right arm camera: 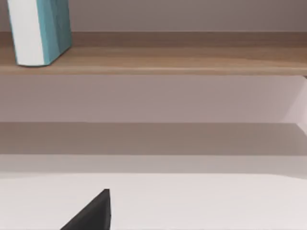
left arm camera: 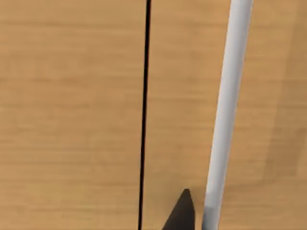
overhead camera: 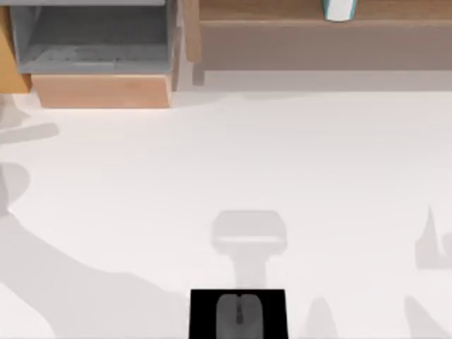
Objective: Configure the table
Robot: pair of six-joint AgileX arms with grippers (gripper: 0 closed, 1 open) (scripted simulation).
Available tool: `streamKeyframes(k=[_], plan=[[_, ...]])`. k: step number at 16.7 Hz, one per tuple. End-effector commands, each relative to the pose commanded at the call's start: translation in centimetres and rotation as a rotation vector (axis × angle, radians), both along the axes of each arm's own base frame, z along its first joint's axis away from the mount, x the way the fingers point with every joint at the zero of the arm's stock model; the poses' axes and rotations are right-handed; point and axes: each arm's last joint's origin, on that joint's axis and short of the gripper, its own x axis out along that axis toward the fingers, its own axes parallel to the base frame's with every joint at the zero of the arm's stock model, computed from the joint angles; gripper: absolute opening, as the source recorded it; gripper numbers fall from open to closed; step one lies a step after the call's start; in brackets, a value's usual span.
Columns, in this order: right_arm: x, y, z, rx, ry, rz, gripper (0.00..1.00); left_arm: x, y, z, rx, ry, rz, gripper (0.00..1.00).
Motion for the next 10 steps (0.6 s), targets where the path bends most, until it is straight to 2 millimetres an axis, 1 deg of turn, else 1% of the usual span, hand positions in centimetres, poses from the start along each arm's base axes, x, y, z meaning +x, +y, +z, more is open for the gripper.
streamKeyframes(k=[2,3,6,10], plan=[[0.0,0.0,0.0,0.0,0.0,0.0,1.0,0.0,0.0,0.0,0.0,0.0,0.0,1.0],[0.0,0.0,0.0,0.0,0.0,0.0,1.0,-0.5,0.2,-1.3,-0.021,0.04,0.008,1.0],[0.0,0.0,0.0,0.0,0.0,0.0,1.0,-1.2,0.3,-1.1,-0.02,0.037,0.012,1.0],[0.0,0.0,0.0,0.0,0.0,0.0,1.0,-3.3,0.4,-1.1,-0.021,0.037,0.01,1.0]])
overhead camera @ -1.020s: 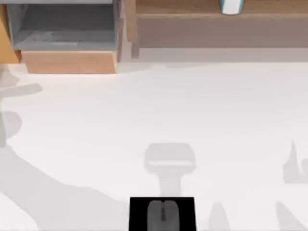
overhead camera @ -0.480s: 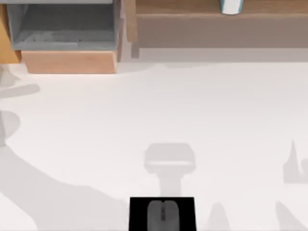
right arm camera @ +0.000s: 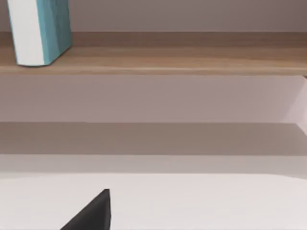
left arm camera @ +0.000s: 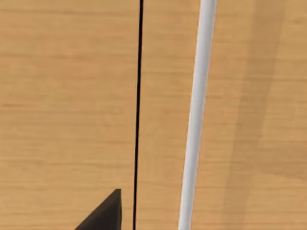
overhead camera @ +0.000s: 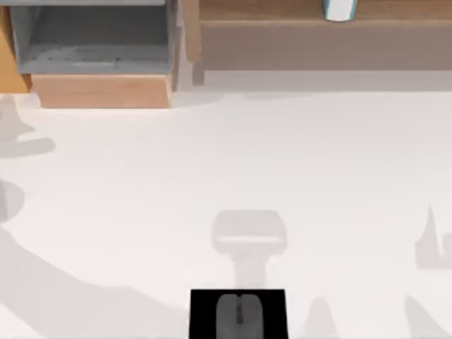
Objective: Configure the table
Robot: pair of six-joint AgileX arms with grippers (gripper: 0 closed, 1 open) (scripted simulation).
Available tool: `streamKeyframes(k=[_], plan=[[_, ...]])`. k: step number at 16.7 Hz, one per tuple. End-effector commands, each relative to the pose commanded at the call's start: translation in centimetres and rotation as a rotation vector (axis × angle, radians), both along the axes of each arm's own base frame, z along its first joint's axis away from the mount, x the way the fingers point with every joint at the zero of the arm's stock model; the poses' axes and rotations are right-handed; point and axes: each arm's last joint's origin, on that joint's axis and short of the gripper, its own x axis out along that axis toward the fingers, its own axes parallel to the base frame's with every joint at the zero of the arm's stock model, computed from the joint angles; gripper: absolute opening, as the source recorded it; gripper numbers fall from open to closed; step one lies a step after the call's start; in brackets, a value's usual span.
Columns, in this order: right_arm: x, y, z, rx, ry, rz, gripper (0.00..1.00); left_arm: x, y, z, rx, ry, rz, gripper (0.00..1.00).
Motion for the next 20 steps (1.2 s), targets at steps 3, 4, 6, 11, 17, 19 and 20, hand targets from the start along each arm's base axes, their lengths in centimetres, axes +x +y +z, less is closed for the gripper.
streamKeyframes(k=[3,4,6,11,17,19,20], plan=[[0.0,0.0,0.0,0.0,0.0,0.0,1.0,-1.1,-0.1,-0.1,0.0,0.003,-0.002,1.0],[0.0,0.0,0.0,0.0,0.0,0.0,1.0,-1.1,-0.1,-0.1,0.0,0.003,-0.002,1.0],[0.0,0.0,0.0,0.0,0.0,0.0,1.0,-1.1,-0.1,-0.1,0.0,0.003,-0.002,1.0],[0.0,0.0,0.0,0.0,0.0,0.0,1.0,-0.7,-2.7,0.2,-0.067,0.034,-0.034,1.0],[0.0,0.0,0.0,0.0,0.0,0.0,1.0,0.3,-18.9,0.4,-0.424,0.236,-0.238,1.0],[0.0,0.0,0.0,0.0,0.0,0.0,1.0,-0.5,-26.9,1.0,-0.545,0.322,-0.338,1.0],[0.0,0.0,0.0,0.0,0.0,0.0,1.0,-1.1,-30.6,1.0,-0.599,0.37,-0.371,1.0]])
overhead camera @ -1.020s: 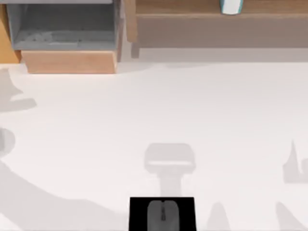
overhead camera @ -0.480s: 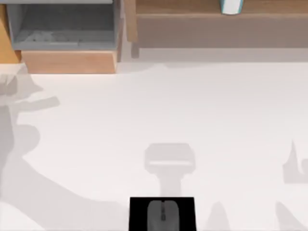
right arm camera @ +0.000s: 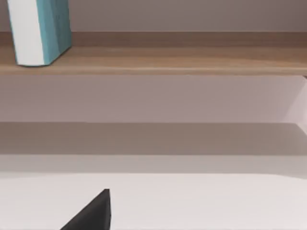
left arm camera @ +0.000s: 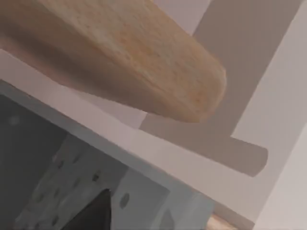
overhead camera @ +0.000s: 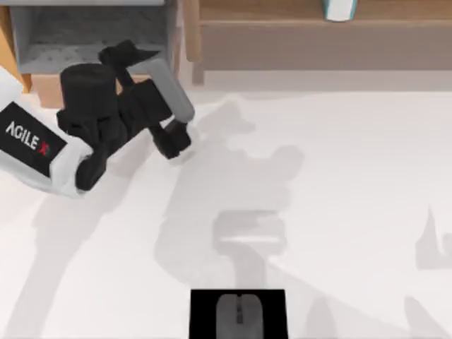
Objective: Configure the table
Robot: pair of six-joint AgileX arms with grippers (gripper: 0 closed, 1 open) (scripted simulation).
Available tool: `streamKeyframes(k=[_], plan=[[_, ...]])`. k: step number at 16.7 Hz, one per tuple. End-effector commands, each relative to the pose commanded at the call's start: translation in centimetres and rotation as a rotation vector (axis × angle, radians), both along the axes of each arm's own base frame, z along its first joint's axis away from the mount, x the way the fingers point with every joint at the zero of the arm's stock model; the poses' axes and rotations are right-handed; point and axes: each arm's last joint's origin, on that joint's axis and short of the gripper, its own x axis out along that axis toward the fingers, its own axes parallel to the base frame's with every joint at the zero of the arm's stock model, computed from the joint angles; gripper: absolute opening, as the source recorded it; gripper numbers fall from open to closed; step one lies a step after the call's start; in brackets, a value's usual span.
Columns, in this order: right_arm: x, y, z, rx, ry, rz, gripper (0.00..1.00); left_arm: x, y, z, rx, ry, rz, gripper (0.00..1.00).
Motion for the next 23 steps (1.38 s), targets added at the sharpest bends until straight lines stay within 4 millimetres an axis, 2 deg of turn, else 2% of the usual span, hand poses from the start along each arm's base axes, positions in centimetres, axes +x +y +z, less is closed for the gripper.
streamKeyframes(k=[2,6,9,11,14,16,19,23], plan=[[0.0,0.0,0.0,0.0,0.0,0.0,1.0,-1.3,-6.3,0.0,-0.089,0.092,-0.035,1.0],[0.0,0.0,0.0,0.0,0.0,0.0,1.0,-2.7,-16.8,1.3,-0.273,0.186,0.011,1.0],[0.0,0.0,0.0,0.0,0.0,0.0,1.0,-2.9,-23.1,3.5,-0.428,0.184,0.102,1.0],[0.0,0.0,0.0,0.0,0.0,0.0,1.0,-2.7,-26.2,5.0,-0.532,0.163,0.182,1.0],[0.0,0.0,0.0,0.0,0.0,0.0,1.0,-1.6,-29.2,8.0,-0.696,0.096,0.314,1.0],[0.0,0.0,0.0,0.0,0.0,0.0,1.0,-0.7,-30.2,9.7,-0.79,0.047,0.401,1.0],[0.0,0.0,0.0,0.0,0.0,0.0,1.0,0.5,-30.4,11.4,-0.88,-0.014,0.514,1.0],[0.0,0.0,0.0,0.0,0.0,0.0,1.0,1.0,-30.5,11.6,-0.91,-0.041,0.57,1.0]])
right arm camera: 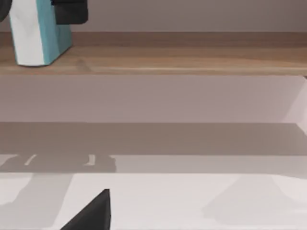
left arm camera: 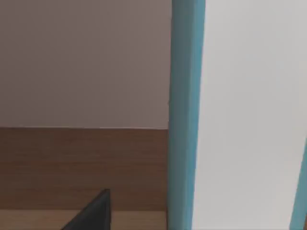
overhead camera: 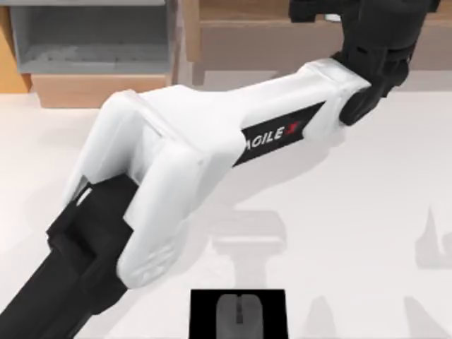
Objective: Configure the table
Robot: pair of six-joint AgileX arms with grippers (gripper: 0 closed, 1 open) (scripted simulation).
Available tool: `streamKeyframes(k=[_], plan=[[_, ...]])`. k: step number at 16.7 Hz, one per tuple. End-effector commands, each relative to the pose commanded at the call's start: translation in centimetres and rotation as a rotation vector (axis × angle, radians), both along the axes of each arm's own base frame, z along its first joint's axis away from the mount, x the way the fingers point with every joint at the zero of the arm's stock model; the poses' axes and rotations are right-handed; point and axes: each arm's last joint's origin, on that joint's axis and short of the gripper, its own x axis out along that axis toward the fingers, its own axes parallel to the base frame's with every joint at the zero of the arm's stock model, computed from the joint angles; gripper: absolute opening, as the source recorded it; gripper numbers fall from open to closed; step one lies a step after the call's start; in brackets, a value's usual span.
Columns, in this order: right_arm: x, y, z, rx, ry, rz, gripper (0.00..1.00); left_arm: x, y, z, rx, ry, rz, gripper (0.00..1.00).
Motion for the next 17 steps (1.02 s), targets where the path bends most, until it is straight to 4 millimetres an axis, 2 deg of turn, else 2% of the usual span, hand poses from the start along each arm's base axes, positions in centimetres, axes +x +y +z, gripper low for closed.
streamKeyframes(k=[5,7,12,16,17], plan=[[0.0,0.0,0.0,0.0,0.0,0.0,1.0,-0.1,-0.1,0.2,0.0,-0.001,-0.004,1.0],[0.0,0.0,0.0,0.0,0.0,0.0,1.0,0.5,-0.1,-0.3,0.007,0.006,0.0,1.0],[0.0,0.0,0.0,0.0,0.0,0.0,1.0,1.9,-0.1,0.2,-0.003,-0.003,0.0,1.0],[0.0,0.0,0.0,0.0,0.0,0.0,1.0,2.0,0.0,0.0,0.0,0.0,0.0,1.0],[0.0,0.0,0.0,0.0,0.0,0.0,1.0,2.0,0.0,0.0,0.0,0.0,0.0,0.92]])
